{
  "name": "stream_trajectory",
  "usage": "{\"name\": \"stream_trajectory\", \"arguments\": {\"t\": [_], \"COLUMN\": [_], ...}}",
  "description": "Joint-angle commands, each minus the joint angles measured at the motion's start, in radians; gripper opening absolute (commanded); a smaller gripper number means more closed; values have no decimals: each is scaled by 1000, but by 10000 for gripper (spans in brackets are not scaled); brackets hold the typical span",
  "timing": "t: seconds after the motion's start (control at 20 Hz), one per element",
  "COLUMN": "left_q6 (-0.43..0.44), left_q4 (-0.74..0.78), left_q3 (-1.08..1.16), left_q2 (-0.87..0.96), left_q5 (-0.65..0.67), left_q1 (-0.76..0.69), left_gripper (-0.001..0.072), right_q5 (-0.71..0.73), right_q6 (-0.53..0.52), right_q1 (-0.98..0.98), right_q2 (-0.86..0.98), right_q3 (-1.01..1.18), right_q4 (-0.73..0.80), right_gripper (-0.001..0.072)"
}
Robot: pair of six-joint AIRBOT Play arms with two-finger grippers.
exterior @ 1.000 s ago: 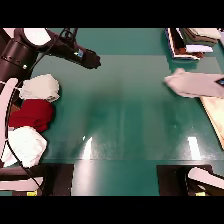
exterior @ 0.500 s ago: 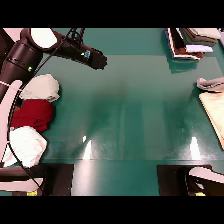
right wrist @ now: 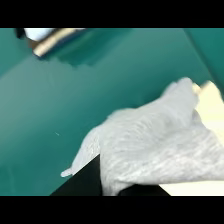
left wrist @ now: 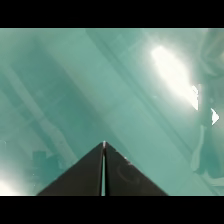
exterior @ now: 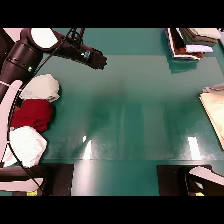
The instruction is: Fold the shirts.
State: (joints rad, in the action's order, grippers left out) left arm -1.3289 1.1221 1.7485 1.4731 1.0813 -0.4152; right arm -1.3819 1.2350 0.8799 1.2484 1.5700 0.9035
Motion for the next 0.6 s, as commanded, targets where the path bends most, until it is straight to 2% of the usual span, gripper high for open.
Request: {"name": "stream_trajectory", "arguments": {"t": [0.0,0.1,0.15,0.25,0.3,0.4,0.55], "left_q6": [21,29,29,29,29,29,28], "left_q4": [2,2,3,4,4,4,3], "left_q3": [0,0,0,0,0,0,0], "left_q2": [0,0,0,2,2,2,2], "left_q5": [0,0,0,0,0,0,0], "left_q1": [-1,-1,-1,-1,-1,-1,-1], "left_gripper": [25,24,24,24,24,25,25], "right_q5": [-58,-86,-101,-118,-118,-116,-94], "right_q6": [73,127,149,181,182,182,182], "right_q1": [18,18,18,18,18,18,9], "right_q2": [-34,-47,-49,-53,-62,-85,-109], "right_q3": [5,5,5,-6,-27,-84,-163], "right_q4": [262,392,439,523,554,614,585], "right_gripper": [17,20,46,417,488,488,486]}}
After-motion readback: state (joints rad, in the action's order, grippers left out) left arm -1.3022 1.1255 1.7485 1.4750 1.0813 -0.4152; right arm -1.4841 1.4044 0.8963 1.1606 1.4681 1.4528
